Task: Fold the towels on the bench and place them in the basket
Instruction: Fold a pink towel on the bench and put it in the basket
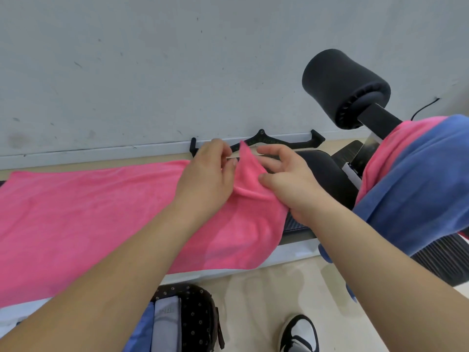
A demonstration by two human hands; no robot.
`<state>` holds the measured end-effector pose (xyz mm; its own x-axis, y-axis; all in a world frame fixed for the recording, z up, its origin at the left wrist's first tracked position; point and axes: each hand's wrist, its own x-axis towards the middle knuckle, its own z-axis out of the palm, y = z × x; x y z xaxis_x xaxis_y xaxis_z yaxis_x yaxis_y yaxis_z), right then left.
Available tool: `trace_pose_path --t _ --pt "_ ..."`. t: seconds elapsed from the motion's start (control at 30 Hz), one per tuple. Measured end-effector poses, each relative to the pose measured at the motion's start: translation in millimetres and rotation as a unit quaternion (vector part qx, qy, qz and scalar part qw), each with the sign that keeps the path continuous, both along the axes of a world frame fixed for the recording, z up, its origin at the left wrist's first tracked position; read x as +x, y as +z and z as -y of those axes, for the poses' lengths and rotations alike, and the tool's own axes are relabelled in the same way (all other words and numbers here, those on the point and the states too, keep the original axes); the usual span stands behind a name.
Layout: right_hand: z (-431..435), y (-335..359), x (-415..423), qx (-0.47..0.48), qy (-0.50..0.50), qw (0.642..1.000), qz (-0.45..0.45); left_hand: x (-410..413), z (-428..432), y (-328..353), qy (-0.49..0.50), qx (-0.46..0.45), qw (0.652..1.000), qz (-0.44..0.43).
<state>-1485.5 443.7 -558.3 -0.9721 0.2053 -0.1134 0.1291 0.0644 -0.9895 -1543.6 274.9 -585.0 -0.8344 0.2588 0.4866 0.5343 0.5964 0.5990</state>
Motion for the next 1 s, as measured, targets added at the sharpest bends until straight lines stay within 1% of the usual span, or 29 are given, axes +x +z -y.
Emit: trace_pose_path --t 0.03,0.1,0.17,0.23,0.27,0.33,0.4,0.47,0.5,0.53,0.6,0.67,0.73,0.8,0.83,0.87,0.93,1.0 --pt "0.8 0.2 0.4 0.001 0.011 1.000 -0.005 -6.8 -1.6 2.9 -0.006 0.006 1.000 -0.002" --pt "1.0 -3.6 2.1 0.008 0.038 0.999 -0.007 -17.3 -7.9 10.1 -0.056 -0.038 0.997 0.044" --pt "-0.6 -7.0 3.9 0.016 0.042 0.999 -0.002 -23.2 -16.9 17.9 -0.152 -0.092 0.975 0.132" --pt "-5.2 -9.5 4.2 0.011 0.013 1.000 0.000 -28.1 -25.2 24.9 -0.219 -0.139 0.946 0.194" --pt "-8.1 -10.3 3.9 0.006 -0.009 1.000 0.003 -31.7 -28.8 26.6 -0.221 -0.170 0.939 0.199" --pt "-15.0 -10.4 4.6 -0.004 -0.052 0.998 0.024 -41.5 -34.8 27.2 -0.179 -0.208 0.947 0.166" --pt "-21.6 -11.0 7.5 -0.035 -0.059 0.995 0.073 -50.6 -38.8 26.1 -0.141 -0.201 0.959 0.139" --pt "-26.2 -13.5 12.1 -0.069 -0.037 0.991 0.107 -54.2 -44.1 29.1 -0.154 -0.188 0.959 0.147" --pt "-27.7 -15.1 14.1 -0.076 -0.034 0.990 0.110 -55.2 -46.5 29.2 -0.178 -0.197 0.950 0.166" --pt "-29.2 -16.9 14.9 -0.075 -0.038 0.991 0.105 -54.8 -48.8 28.4 -0.208 -0.225 0.934 0.183" --pt "-31.6 -18.5 14.6 -0.066 -0.053 0.992 0.095 -53.1 -53.8 20.4 -0.253 -0.302 0.900 0.186" --pt "-33.4 -17.6 14.7 -0.056 -0.056 0.991 0.109 -53.3 -56.8 10.5 -0.259 -0.333 0.889 0.177" --pt "-36.2 -18.4 16.4 -0.044 -0.035 0.988 0.146 -53.2 -57.0 7.6 -0.254 -0.321 0.894 0.180" --pt "-39.2 -19.2 20.0 -0.031 -0.004 0.983 0.181 -54.1 -56.5 9.0 -0.251 -0.311 0.903 0.158" --pt "-40.5 -18.4 22.1 -0.025 0.008 0.981 0.190 -55.7 -56.8 9.6 -0.236 -0.298 0.914 0.142" --pt "-41.9 -17.3 23.7 -0.024 0.017 0.981 0.193 -56.4 -57.7 12.0 -0.209 -0.276 0.929 0.132" --pt "-46.0 -13.6 26.3 -0.036 0.028 0.981 0.188 -61.0 -62.5 17.1 -0.139 -0.199 0.961 0.135" --pt "-52.5 -10.3 28.4 -0.048 0.035 0.980 0.192 -64.0 -71.3 27.0 -0.084 -0.116 0.976 0.162"
